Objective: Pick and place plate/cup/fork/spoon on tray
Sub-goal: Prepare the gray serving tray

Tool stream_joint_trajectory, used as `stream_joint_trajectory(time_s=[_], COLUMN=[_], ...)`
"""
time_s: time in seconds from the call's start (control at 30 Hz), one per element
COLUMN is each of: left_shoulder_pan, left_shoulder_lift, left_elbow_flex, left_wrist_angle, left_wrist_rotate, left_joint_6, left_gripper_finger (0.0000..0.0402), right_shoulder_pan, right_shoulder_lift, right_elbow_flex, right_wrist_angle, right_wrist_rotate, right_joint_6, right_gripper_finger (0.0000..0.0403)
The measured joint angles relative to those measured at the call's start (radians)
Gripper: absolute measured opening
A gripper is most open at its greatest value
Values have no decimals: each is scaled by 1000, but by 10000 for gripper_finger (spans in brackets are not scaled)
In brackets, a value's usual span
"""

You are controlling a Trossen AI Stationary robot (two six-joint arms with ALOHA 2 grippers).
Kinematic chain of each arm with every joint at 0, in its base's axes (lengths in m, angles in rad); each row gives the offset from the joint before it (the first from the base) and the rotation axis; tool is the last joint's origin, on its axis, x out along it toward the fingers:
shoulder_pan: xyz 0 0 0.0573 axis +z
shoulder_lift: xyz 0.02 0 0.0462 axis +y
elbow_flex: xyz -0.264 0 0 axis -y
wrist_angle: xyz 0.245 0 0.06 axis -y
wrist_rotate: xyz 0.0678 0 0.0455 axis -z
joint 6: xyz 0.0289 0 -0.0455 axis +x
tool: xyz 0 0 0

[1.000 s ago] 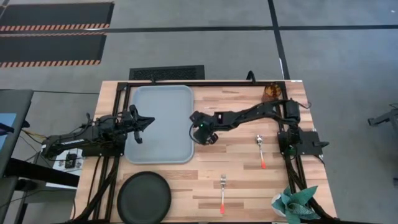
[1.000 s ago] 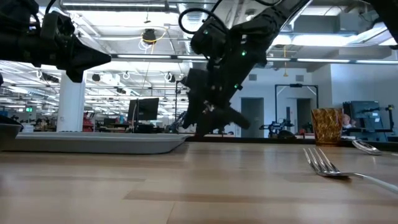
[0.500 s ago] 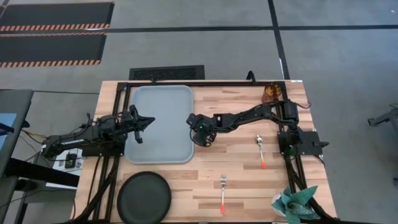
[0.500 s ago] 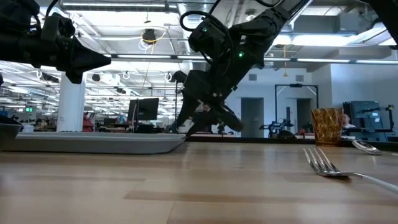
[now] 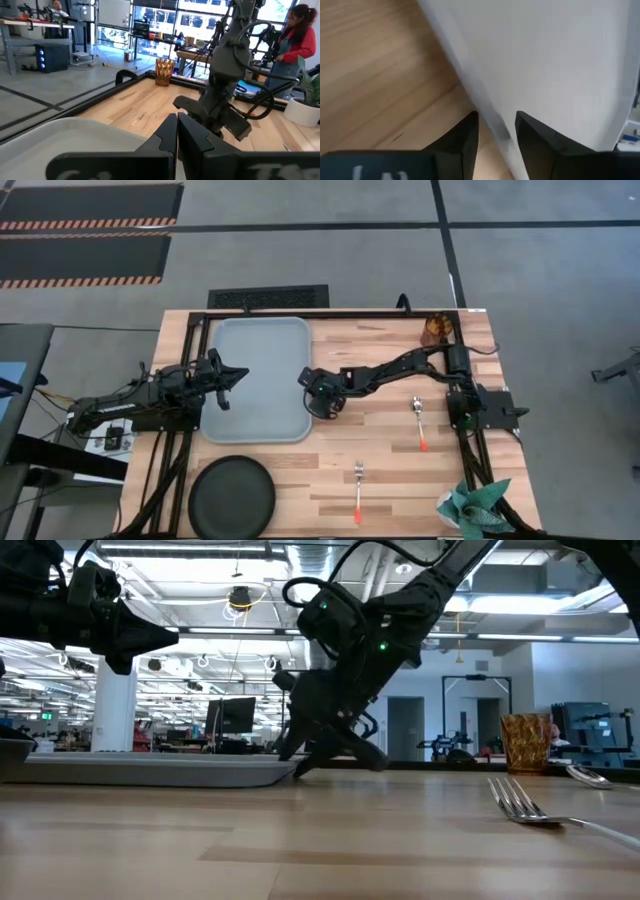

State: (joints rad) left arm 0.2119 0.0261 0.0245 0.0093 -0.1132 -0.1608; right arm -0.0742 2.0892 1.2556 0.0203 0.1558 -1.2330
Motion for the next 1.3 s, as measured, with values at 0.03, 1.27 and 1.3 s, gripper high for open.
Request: stream_joint_trajectory(time_s=[0.03, 1.27, 1.3], left_shoulder_pan=[0, 0, 0], left_shoulder_lift=[0, 3, 6], left_elbow_flex=[0, 1, 1], left_wrist_angle=[0, 1, 7], left_wrist_rotate=[0, -2, -4], left_joint_6=[0, -12, -12], left_gripper_finger=[0, 0, 0], right_shoulder_pan=[0, 139, 147], right_shoulder_lift=[0, -211, -220], right_elbow_flex=[0, 0, 2], right_wrist_angle=[4, -321, -340], right_wrist_rotate=[0, 270, 279], right_joint_6=[13, 576, 604], right_gripper_finger=[136, 56, 56])
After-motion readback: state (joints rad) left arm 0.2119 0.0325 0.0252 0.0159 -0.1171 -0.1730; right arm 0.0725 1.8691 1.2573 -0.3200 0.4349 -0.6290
